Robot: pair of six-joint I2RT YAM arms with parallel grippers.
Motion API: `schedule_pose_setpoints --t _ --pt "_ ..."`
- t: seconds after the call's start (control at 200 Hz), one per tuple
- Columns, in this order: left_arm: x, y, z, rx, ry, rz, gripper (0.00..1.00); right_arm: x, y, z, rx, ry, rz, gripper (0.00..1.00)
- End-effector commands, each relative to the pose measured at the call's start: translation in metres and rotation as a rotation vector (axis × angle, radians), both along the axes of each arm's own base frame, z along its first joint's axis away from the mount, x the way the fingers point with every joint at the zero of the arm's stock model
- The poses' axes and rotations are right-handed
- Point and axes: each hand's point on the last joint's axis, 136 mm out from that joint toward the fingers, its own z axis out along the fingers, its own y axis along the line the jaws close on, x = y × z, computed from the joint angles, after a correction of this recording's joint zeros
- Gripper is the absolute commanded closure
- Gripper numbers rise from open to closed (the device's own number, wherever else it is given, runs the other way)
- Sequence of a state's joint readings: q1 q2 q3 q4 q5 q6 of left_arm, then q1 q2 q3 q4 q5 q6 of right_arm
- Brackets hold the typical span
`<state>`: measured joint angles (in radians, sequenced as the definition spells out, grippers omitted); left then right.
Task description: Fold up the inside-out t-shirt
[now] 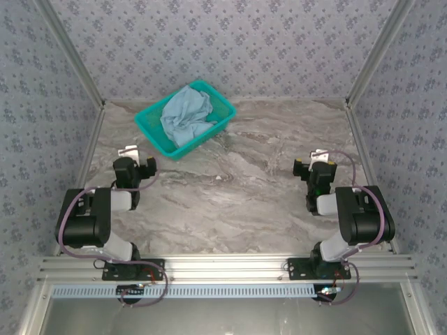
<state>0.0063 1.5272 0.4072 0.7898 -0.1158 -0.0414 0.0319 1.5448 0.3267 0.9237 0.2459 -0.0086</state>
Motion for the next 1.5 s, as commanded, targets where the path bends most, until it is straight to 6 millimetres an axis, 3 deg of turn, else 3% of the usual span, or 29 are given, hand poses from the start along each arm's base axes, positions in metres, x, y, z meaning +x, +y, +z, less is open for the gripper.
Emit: schedule_pose_setpoints --t 0.0,0.734,0.799,0.864,0.904,0.979,1.039,1.104,1.149,1.269,1.364,1.424,1.499 --pt "0.004 -0.004 0.006 0.003 -0.03 -0.022 0.02 0.005 -0.004 0.006 0.001 -0.018 -0.016 0.0" --pt "0.004 -0.003 0.006 0.003 -0.03 -0.021 0.02 0.005 -0.004 0.005 0.011 -0.015 -0.018 0.0" --pt "0.0 0.017 0.017 0.004 -0.052 0.108 0.02 0.004 -0.009 0.014 -0.017 -0.043 -0.05 0.0" --pt "-0.016 0.045 0.036 -0.003 -0.061 0.279 0.02 0.001 -0.002 0.021 -0.003 -0.057 -0.025 0.0" --pt "-0.028 0.06 0.049 -0.026 -0.063 0.359 0.02 -0.003 -0.008 0.029 -0.047 -0.057 -0.066 0.0" --pt "-0.053 0.084 0.071 -0.114 -0.107 0.478 0.02 -0.013 -0.017 0.05 -0.04 -0.065 -0.131 0.0" --pt "-0.066 0.088 0.083 -0.189 -0.143 0.501 0.02 -0.023 -0.029 0.075 0.038 -0.147 -0.22 0.0" --pt "-0.063 0.072 0.098 -0.262 -0.183 0.416 0.02 -0.028 -0.026 0.096 0.121 -0.186 -0.208 0.0" --pt "-0.052 0.05 0.111 -0.316 -0.204 0.282 0.02 -0.023 -0.01 0.107 0.181 -0.164 -0.15 0.0" --pt "-0.01 -0.029 0.141 -0.343 -0.146 -0.043 0.04 0.001 0.081 0.113 0.082 -0.026 0.108 0.0" --pt "0.026 -0.094 0.131 -0.235 0.025 -0.215 0.04 0.013 0.155 0.105 0.056 0.052 0.315 0.0" --pt "0.047 -0.113 0.117 -0.218 0.115 -0.247 0.05 0.017 0.185 0.102 0.117 0.064 0.415 0.0" --pt "0.072 -0.126 0.101 -0.221 0.201 -0.276 0.04 0.021 0.203 0.1 0.151 0.068 0.46 0.0"
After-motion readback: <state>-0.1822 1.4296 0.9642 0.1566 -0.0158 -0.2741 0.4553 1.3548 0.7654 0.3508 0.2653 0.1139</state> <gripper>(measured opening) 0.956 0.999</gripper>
